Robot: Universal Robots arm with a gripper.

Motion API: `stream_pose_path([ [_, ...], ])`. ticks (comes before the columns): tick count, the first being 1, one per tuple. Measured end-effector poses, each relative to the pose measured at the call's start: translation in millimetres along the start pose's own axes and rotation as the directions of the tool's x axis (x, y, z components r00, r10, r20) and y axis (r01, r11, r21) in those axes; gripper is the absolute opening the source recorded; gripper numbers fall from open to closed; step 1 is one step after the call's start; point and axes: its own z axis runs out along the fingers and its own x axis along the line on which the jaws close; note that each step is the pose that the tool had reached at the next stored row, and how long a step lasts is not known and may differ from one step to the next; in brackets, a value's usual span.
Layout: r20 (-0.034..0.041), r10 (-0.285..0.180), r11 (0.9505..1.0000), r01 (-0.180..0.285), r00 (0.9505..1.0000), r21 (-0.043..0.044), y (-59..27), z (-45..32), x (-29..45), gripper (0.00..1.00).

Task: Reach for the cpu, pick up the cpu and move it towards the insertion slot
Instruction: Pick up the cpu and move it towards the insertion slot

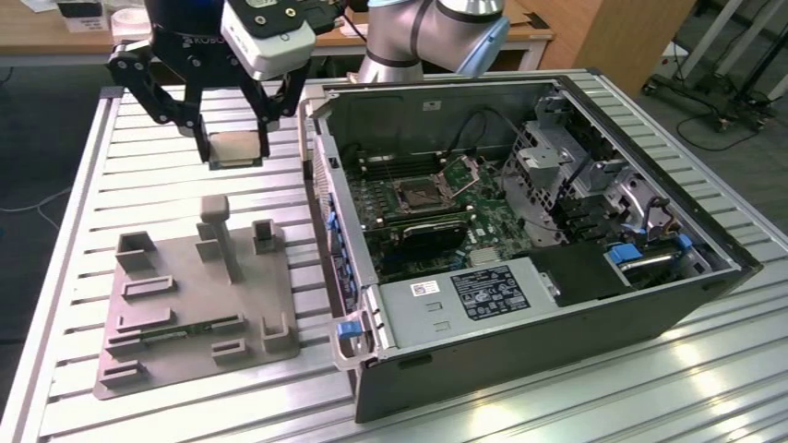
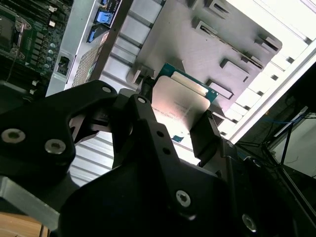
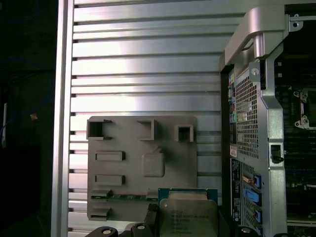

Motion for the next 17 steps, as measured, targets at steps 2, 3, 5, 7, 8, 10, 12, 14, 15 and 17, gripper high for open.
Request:
stream_pose_path([
  [2,0.0000,0.000,1.0000,0.000,1.0000,0.0000,0.0,0.0,-1.5,0.54],
  [3,0.0000,0.000,1.0000,0.000,1.0000,0.0000,0.0,0.0,-2.2,0.54],
  [5,0.0000,0.000,1.0000,0.000,1.0000,0.0000,0.0,0.0,-3.7,0.54],
  [7,0.0000,0.000,1.0000,0.000,1.0000,0.0001,0.0,0.0,-5.2,0.54],
  [8,0.0000,0.000,1.0000,0.000,1.0000,0.0000,0.0,0.0,-5.8,0.54],
  [10,0.0000,0.000,1.0000,0.000,1.0000,0.0000,0.1,0.0,-7.4,0.54],
  [12,0.0000,0.000,1.0000,0.000,1.0000,0.0000,0.1,0.0,-9.3,0.54],
  [14,-0.0001,0.000,1.0000,0.000,1.0000,0.0001,0.1,0.0,-11.2,0.54],
  [15,0.0000,0.000,1.0000,0.000,1.0000,0.0000,0.1,0.0,-12.3,0.54],
  [17,0.0000,0.000,1.0000,0.000,1.0000,0.0000,0.1,0.0,-14.2,0.54],
])
